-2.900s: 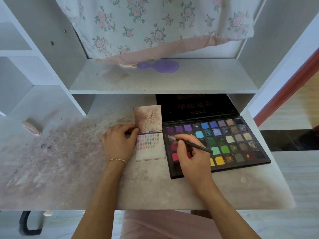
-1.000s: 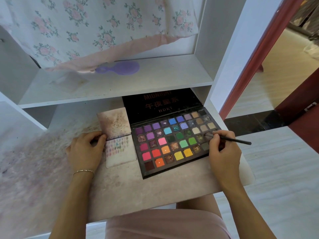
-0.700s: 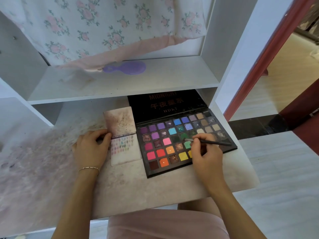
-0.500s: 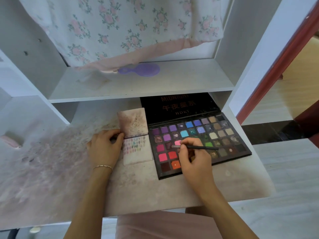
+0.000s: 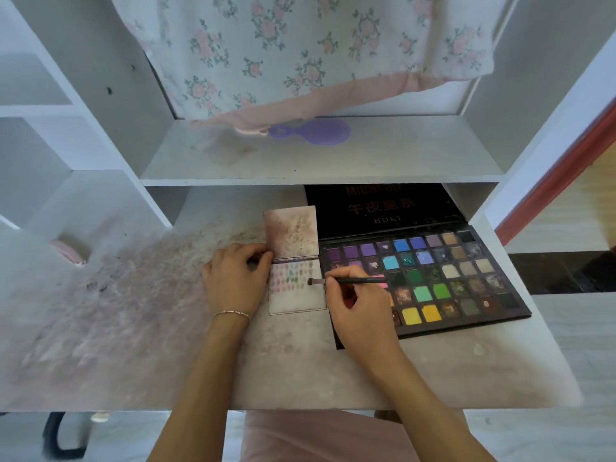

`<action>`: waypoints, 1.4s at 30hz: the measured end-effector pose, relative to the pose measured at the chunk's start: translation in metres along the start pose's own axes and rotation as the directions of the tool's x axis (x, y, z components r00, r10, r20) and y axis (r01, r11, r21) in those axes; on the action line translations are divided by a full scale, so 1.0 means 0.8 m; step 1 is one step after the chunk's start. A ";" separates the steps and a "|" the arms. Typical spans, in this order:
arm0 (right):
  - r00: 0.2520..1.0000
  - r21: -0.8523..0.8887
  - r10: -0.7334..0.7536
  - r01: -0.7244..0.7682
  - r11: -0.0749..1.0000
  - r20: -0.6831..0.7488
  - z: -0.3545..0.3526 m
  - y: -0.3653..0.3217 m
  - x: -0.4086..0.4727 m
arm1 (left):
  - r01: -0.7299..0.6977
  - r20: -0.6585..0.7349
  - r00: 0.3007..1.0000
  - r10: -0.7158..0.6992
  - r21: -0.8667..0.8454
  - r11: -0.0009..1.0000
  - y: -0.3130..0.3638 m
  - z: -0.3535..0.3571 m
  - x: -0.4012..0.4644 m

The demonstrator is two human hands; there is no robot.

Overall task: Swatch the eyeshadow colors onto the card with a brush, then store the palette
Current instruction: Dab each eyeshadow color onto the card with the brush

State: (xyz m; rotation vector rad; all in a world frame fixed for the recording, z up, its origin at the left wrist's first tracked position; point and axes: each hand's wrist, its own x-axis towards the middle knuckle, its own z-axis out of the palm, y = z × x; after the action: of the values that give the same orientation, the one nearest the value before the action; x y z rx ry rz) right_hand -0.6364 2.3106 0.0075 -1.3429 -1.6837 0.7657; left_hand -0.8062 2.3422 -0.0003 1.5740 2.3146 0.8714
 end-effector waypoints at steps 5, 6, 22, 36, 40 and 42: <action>1.000 -0.046 0.000 0.001 0.999 0.025 0.002 0.002 0.000 | -0.004 -0.011 1.000 0.004 -0.001 1.000 -0.002 0.001 -0.001; 1.000 -0.051 0.002 -0.001 0.999 0.031 0.003 0.002 0.000 | -0.004 -0.013 1.000 0.004 -0.002 1.000 -0.001 0.001 -0.001; 0.997 -0.067 0.036 -0.032 0.997 0.067 0.003 0.001 0.001 | -0.002 -0.022 1.000 0.002 -0.007 1.000 0.000 0.002 -0.001; 0.997 -0.061 0.032 -0.028 0.998 0.068 0.004 0.002 0.002 | -0.002 -0.018 1.000 0.002 -0.002 1.000 -0.001 0.003 0.000; 0.998 -0.062 0.020 -0.016 0.998 0.060 0.004 0.003 0.001 | -0.002 -0.020 1.000 0.002 -0.008 1.000 -0.001 0.003 -0.001; 0.999 -0.066 0.009 -0.005 0.998 0.051 0.004 0.003 0.002 | -0.002 -0.020 1.000 0.002 -0.011 1.000 0.000 0.003 -0.001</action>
State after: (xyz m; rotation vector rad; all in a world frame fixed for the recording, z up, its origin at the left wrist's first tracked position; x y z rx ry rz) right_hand -0.6385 2.3125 0.0043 -1.3858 -1.7591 0.7603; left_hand -0.8050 2.3425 -0.0022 1.5703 2.3181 0.9022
